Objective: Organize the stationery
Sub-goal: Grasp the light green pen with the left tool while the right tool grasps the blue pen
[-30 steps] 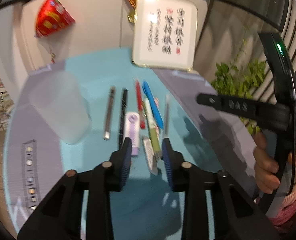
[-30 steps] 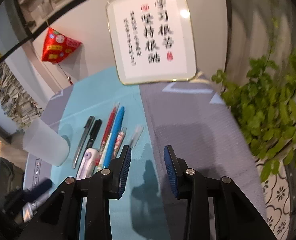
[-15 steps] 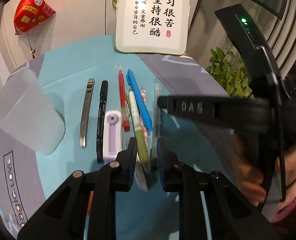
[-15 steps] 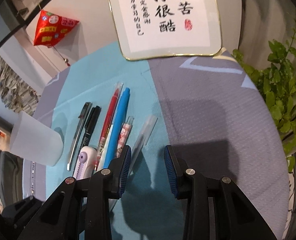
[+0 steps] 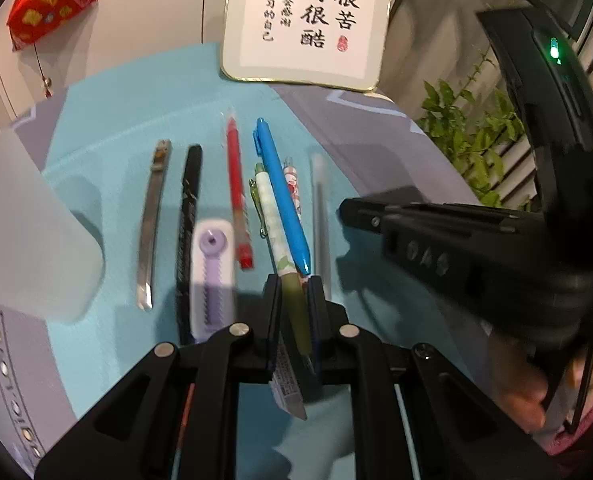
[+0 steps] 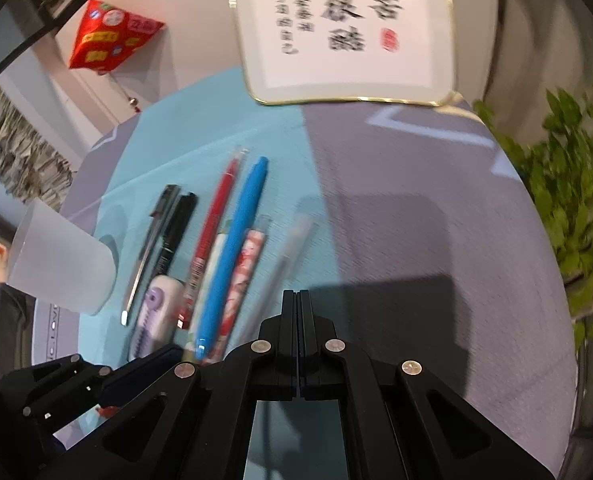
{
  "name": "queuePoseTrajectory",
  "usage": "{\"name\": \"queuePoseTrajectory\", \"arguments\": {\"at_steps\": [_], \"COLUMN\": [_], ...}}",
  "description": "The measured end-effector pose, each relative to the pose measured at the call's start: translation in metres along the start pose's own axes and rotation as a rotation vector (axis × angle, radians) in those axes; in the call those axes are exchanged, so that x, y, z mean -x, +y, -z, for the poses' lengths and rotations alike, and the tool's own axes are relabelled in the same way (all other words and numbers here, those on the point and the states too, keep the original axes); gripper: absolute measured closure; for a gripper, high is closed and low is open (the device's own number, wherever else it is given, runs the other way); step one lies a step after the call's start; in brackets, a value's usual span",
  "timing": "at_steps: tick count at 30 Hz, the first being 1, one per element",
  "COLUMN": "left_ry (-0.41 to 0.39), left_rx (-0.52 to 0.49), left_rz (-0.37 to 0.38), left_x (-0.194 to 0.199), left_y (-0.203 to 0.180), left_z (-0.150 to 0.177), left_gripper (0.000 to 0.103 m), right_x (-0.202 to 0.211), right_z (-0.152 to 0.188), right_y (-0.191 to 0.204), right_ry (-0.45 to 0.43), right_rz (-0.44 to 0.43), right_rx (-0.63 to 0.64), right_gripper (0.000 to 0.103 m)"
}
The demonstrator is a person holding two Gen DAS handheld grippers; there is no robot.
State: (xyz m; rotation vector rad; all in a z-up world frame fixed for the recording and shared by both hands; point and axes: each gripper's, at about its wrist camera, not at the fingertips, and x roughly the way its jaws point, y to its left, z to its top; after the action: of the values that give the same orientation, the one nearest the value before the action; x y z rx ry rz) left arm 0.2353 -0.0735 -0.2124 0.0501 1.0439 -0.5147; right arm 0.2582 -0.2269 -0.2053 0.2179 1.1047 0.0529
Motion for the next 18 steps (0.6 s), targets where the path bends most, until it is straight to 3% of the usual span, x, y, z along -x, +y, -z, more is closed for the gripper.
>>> {"name": "queuePoseTrajectory", "arguments": {"at_steps": [3, 8, 12, 18], "left_ry": [0.012, 0.052, 0.065, 0.09], "left_rx": [-0.015, -0.018, -0.076, -0.074], "left_rz": [0.017, 0.082, 0.068, 0.04], "left_x": [0.004, 0.011, 0.019, 0.027], "left_y": [-0.01, -0.029, -0.048, -0.049], "left_z": [0.011, 0.03, 0.045, 0.061], "left_gripper": [0.092, 0.092, 0.092, 0.093], "right_x": [0.013, 0.031, 0.04, 0.03], "right_z": [0.005, 0.012, 0.02, 0.023], "right_y": [-0.017, -0.033, -0.032, -0.033], "right_ry": [-0.025, -0.035, -0.045, 0.01], "right_rz": [0.024, -0.027, -0.054, -0.07], "right_rx": [-0.018, -0.064, -0.053, -0.078], "right_gripper": [0.102, 0.102, 0.102, 0.095]}}
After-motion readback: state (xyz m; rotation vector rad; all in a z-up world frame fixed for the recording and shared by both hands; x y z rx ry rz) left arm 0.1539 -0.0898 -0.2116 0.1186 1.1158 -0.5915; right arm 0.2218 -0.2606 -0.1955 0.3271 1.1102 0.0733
